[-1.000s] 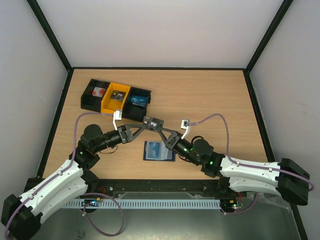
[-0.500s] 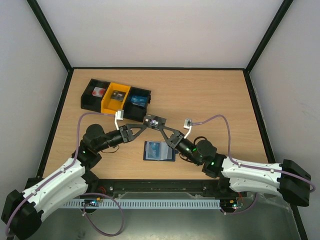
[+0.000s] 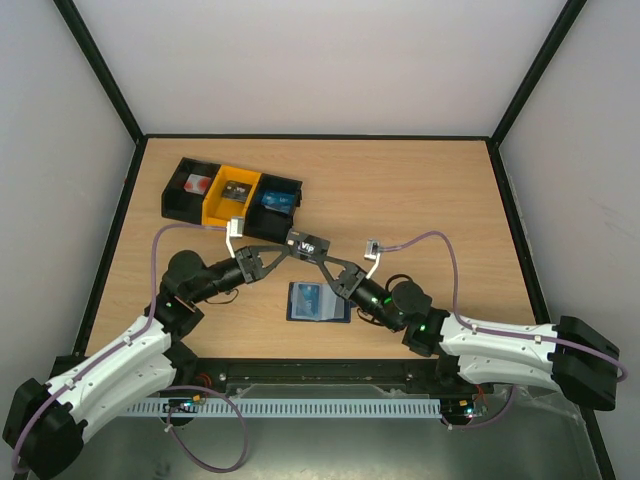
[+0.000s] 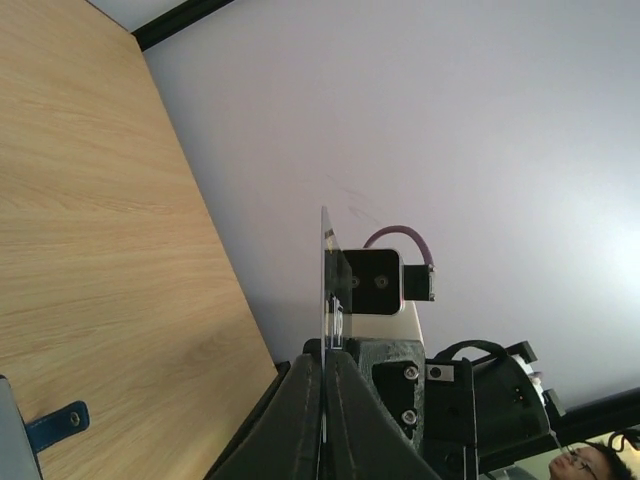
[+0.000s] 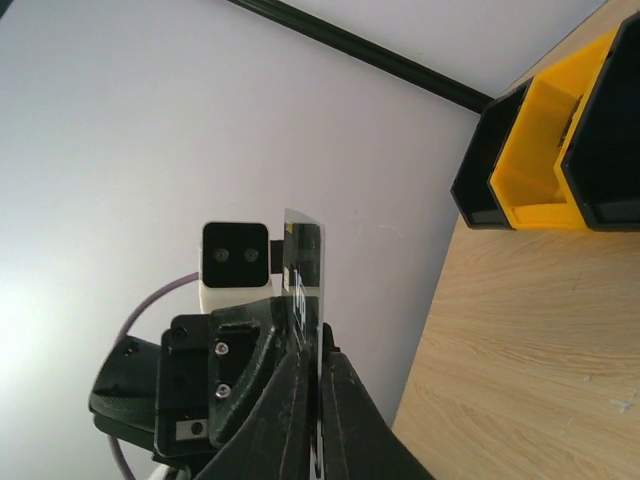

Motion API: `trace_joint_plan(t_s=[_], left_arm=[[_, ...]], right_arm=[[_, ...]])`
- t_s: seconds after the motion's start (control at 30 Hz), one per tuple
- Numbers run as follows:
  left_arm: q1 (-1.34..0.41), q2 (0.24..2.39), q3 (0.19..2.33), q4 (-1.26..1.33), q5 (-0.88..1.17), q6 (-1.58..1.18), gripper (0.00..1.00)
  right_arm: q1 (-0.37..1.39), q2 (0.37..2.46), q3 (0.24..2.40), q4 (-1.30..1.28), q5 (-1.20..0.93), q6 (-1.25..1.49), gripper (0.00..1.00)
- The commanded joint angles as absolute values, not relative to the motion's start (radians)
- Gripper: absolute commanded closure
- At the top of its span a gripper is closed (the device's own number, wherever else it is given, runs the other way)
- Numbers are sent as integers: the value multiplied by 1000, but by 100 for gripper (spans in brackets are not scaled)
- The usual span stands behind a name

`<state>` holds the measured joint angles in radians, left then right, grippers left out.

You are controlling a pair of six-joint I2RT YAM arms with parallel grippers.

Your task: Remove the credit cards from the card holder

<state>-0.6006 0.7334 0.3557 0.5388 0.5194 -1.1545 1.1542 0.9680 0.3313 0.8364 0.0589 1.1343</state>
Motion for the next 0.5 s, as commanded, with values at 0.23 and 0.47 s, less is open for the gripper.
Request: trace_joint_plan(t_s=[0.23, 0.47], left_arm=[[-595, 734, 383, 460, 488, -1083, 97], [-536, 779, 554, 178, 437, -878, 97]], right_arm=[[1161, 935, 307, 741, 25, 1042, 53], [1161, 807, 252, 549, 106, 964, 17]])
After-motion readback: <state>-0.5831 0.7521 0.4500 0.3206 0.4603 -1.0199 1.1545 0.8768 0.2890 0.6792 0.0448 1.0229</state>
